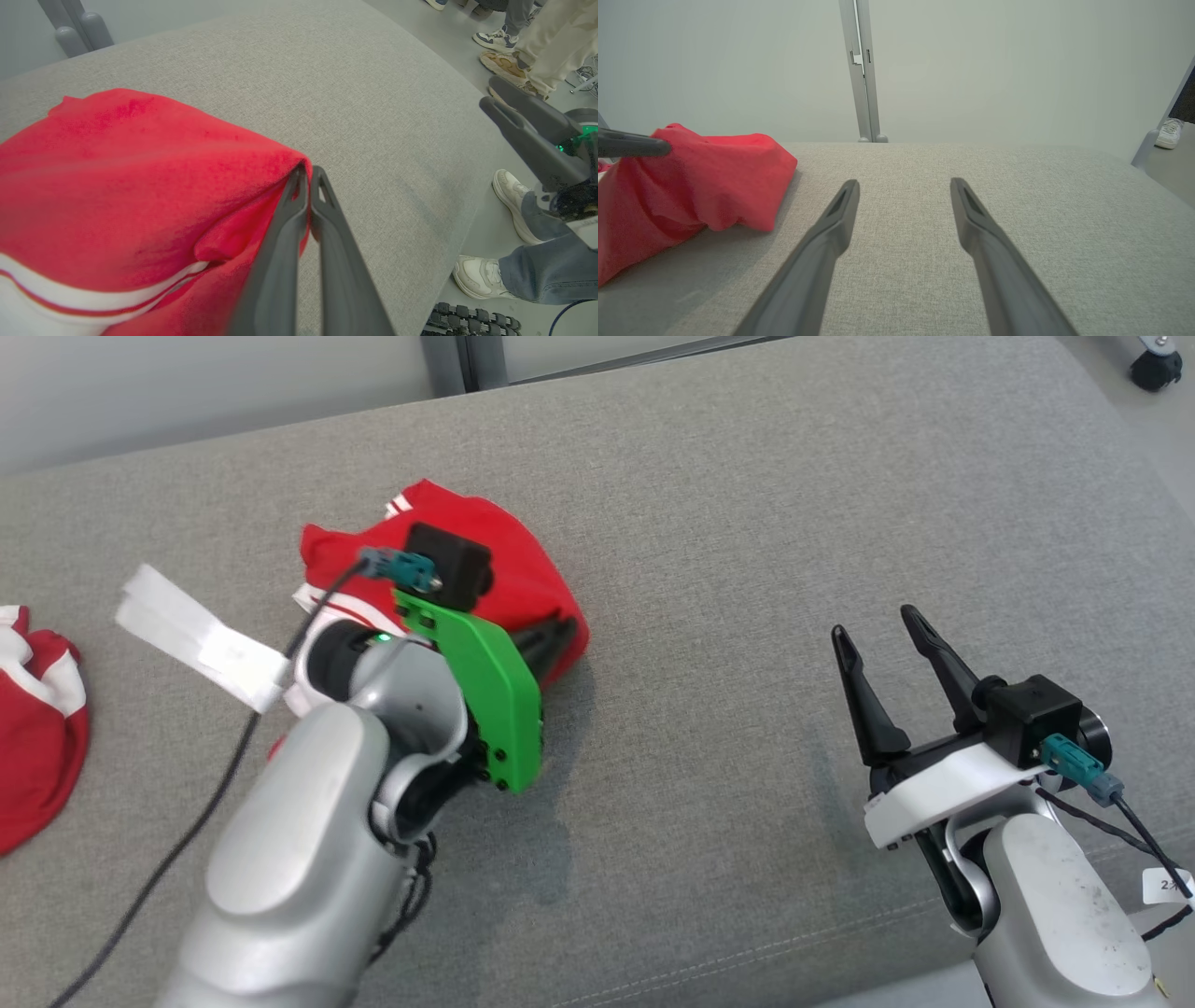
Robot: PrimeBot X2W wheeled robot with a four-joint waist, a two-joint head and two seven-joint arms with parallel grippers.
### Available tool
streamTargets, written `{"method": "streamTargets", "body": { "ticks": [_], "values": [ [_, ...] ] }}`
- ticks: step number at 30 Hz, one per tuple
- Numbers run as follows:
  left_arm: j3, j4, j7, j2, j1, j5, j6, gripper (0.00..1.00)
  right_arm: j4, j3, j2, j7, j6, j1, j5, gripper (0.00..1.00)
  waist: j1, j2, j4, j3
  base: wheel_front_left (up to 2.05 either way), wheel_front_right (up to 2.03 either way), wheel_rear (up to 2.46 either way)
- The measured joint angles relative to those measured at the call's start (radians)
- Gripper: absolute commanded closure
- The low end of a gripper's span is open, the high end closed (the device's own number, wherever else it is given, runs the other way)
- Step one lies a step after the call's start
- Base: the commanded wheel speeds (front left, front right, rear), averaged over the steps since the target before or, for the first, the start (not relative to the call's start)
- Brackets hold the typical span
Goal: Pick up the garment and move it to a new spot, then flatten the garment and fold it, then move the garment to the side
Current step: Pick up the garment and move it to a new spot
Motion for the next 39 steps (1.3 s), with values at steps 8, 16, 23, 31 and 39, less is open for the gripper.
{"method": "streamTargets", "body": {
  "ticks": [8, 16, 23, 31, 39],
  "values": [
    [-0.129, 0.018, -0.039, -0.053, 0.099, 0.008, 0.0, 1.0, 0.003, 0.035, -0.002, 0.0, 0.0, 0.004, 0.0, 0.0, 0.0, 0.0, -0.041, -0.018, 0.0, 0.0, 0.0],
    [-0.195, 0.093, -0.105, -0.036, 0.156, 0.05, 0.0, 1.0, 0.014, 0.06, 0.0, 0.0, 0.0, 0.029, 0.0, 0.0, 0.0, 0.0, -0.1, -0.025, 0.0, 0.0, 0.0],
    [-0.248, 0.113, -0.151, -0.035, 0.155, 0.068, 0.0, 1.0, 0.017, 0.07, 0.002, 0.0, 0.0, 0.038, 0.003, 0.0, 0.0, 0.0, -0.137, -0.025, 0.0, 0.0, 0.0],
    [-0.281, 0.134, -0.228, -0.034, 0.132, 0.074, 0.002, 0.0, 0.018, 0.066, 0.006, 0.0, 0.0, 0.039, 0.008, 0.0, 0.0, 0.0, -0.143, -0.026, 0.0, 0.0, 0.0],
    [-0.377, 0.065, -0.225, -0.029, 0.17, -0.16, 0.01, 0.0, 0.02, 0.071, -0.007, 0.0, 0.0, 0.042, -0.011, 0.0, 0.0, 0.0, -0.114, -0.032, 0.0, 0.0, 0.0]
  ]
}}
